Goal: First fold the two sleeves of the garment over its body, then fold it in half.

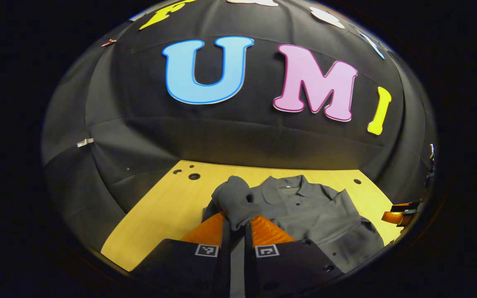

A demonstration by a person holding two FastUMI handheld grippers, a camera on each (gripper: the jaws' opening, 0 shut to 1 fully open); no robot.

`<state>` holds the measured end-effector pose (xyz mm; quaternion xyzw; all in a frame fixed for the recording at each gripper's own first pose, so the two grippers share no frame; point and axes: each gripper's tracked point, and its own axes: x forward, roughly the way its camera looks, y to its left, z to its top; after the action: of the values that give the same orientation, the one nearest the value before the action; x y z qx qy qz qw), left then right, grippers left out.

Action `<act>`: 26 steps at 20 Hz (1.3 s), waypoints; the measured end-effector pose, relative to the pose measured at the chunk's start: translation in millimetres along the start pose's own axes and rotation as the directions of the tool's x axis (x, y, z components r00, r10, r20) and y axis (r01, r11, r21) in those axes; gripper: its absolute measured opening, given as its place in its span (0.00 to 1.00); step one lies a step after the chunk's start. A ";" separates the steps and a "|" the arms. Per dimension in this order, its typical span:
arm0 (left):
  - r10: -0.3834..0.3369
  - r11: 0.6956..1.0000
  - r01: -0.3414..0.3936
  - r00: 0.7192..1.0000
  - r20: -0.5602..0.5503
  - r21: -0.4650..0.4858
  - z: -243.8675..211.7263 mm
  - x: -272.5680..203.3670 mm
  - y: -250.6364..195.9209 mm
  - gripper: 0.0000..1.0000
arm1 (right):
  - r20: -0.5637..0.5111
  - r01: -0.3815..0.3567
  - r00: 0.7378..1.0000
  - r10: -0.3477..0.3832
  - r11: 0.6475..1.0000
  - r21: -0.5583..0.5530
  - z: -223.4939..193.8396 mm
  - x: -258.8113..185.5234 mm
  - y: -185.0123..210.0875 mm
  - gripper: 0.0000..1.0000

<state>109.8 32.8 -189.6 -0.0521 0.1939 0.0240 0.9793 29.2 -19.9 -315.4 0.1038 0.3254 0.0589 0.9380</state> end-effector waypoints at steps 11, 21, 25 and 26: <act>-0.124 0.989 0.131 0.988 -0.097 0.069 -51.5 36.6 -168.1 0.21 | -0.032 0.022 0.999 -0.020 0.998 0.060 -24.2 -14.3 -85.3 0.98; -0.148 0.971 0.185 0.962 -0.228 0.150 -138.8 85.8 -250.7 0.19 | -0.089 0.063 0.994 -0.057 0.995 0.075 -56.3 -37.1 -136.4 0.98; -0.154 0.966 0.203 0.949 -0.275 0.159 -159.8 98.4 -264.1 0.27 | -0.100 0.080 0.992 -0.071 0.993 0.089 -67.2 -47.0 -145.2 0.98; -0.165 0.963 0.216 0.944 -0.285 0.159 -164.3 100.5 -268.5 0.26 | -0.101 0.086 0.992 -0.076 0.992 0.094 -69.1 -49.6 -146.7 0.98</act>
<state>158.6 -249.5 -354.2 0.0194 0.3206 -0.0968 0.9421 -46.2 -160.4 -372.9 0.1333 0.3773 0.0097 0.9164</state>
